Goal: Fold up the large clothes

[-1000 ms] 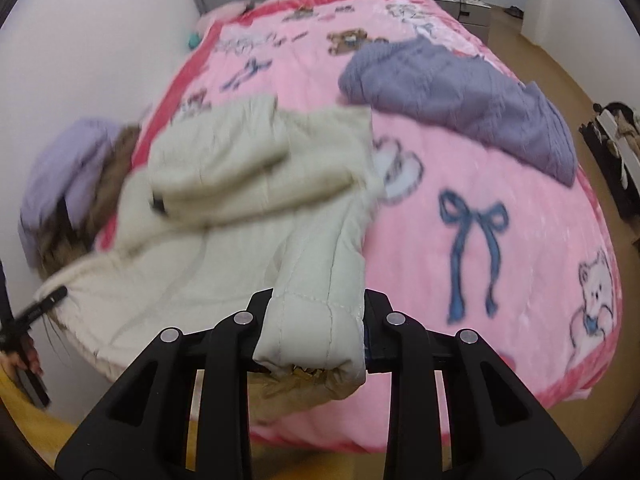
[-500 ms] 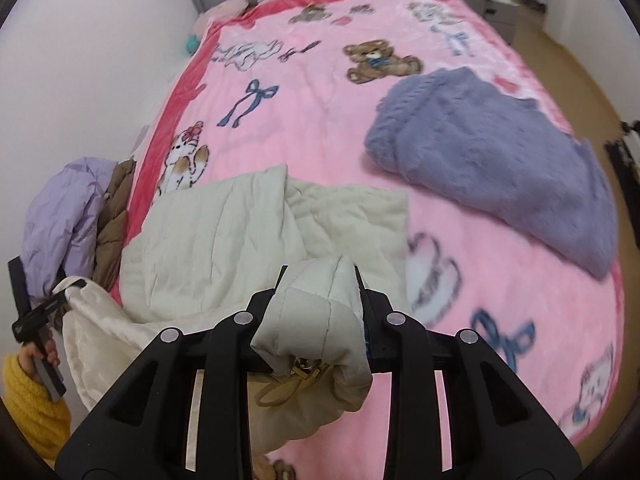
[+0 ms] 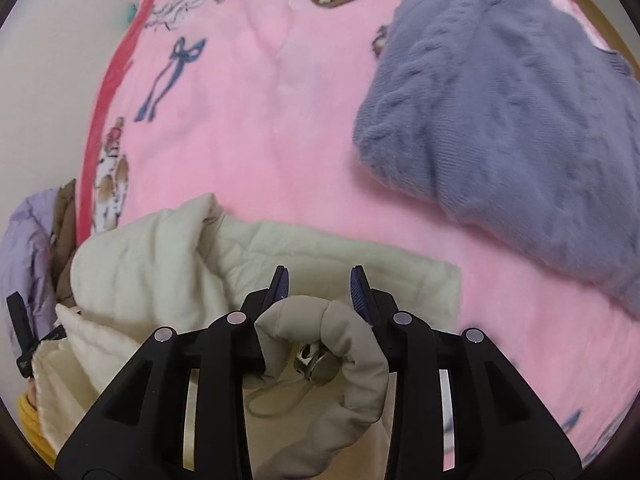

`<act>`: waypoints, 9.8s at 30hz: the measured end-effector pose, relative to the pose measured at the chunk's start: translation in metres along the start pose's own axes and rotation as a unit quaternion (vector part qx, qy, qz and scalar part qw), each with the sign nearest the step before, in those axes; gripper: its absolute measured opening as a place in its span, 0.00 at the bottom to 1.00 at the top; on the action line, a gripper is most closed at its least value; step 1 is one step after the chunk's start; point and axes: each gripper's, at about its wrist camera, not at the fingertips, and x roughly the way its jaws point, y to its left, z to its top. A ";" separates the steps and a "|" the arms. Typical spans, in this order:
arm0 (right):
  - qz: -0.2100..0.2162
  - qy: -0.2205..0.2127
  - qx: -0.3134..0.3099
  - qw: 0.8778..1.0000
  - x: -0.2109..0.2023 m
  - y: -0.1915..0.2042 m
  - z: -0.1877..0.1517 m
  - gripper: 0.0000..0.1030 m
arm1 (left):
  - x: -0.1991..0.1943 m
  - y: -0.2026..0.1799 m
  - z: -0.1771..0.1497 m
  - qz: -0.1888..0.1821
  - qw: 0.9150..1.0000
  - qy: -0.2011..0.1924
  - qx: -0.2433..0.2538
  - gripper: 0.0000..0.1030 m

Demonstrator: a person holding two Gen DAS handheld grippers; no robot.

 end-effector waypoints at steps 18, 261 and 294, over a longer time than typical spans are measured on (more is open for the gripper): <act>0.058 -0.124 -0.492 0.860 -0.148 0.147 -0.096 0.87 | 0.000 0.000 0.000 -0.009 1.000 -0.003 -0.001 0.22; 0.009 -0.100 -0.039 0.994 -0.214 -0.018 -0.305 0.20 | -0.153 0.013 -0.162 -0.215 0.970 -0.051 0.102 0.18; -0.026 -0.222 0.016 0.975 -0.247 -0.417 -0.025 0.20 | -0.065 -0.580 0.063 -0.176 0.929 -0.136 0.296 0.18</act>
